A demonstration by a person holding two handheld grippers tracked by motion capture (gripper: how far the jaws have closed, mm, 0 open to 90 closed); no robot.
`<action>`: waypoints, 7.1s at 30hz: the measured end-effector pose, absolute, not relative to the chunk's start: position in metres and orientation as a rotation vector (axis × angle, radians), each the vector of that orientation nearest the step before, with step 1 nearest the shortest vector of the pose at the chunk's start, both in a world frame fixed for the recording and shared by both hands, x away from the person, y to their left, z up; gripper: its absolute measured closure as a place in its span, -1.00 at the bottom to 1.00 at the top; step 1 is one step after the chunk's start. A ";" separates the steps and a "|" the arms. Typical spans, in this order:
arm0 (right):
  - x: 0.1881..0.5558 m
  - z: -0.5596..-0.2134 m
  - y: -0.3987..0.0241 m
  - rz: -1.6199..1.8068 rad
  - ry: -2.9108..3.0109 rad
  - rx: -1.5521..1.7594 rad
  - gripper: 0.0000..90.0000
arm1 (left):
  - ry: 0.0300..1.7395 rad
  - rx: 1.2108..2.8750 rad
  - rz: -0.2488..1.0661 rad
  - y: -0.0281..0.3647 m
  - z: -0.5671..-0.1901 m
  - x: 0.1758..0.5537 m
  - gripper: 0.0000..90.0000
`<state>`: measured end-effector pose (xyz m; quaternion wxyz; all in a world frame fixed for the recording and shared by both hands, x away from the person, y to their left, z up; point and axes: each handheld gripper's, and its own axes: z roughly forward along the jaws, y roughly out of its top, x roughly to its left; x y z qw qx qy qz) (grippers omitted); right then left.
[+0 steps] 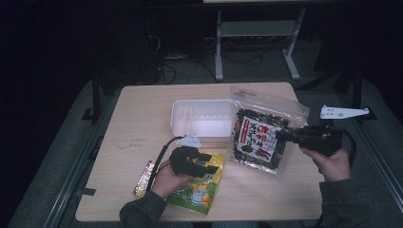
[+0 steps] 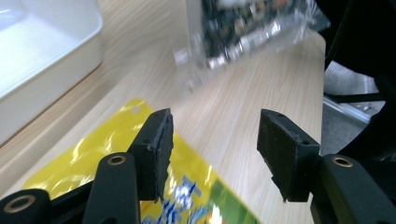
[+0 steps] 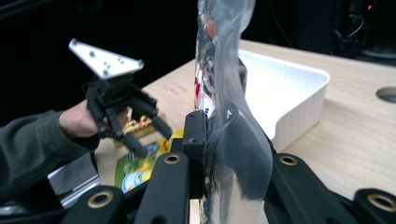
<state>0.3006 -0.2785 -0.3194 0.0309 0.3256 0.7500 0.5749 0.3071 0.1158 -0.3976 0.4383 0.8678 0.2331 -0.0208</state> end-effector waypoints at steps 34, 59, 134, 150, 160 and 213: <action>0.369 -0.279 -0.189 1.665 2.147 0.952 0.67 | 0.649 2.174 0.062 0.187 -0.411 0.271 -0.40; 0.423 -0.296 -0.136 1.600 2.079 0.976 0.67 | 0.681 2.156 0.073 0.205 -0.417 0.268 -0.43; 0.460 -0.364 -0.159 1.654 2.199 1.088 0.18 | 0.704 2.147 0.066 0.211 -0.420 0.271 -0.44; 0.431 -0.370 -0.183 1.607 2.225 1.194 0.02 | 0.721 2.174 0.078 0.208 -0.424 0.272 -0.45; 0.408 -0.376 -0.192 1.606 2.283 1.213 -0.02 | 0.731 2.194 0.066 0.207 -0.428 0.274 -0.38; 0.364 -0.433 -0.131 1.233 2.740 1.277 -0.26 | 0.737 2.233 0.091 0.198 -0.431 0.275 -0.29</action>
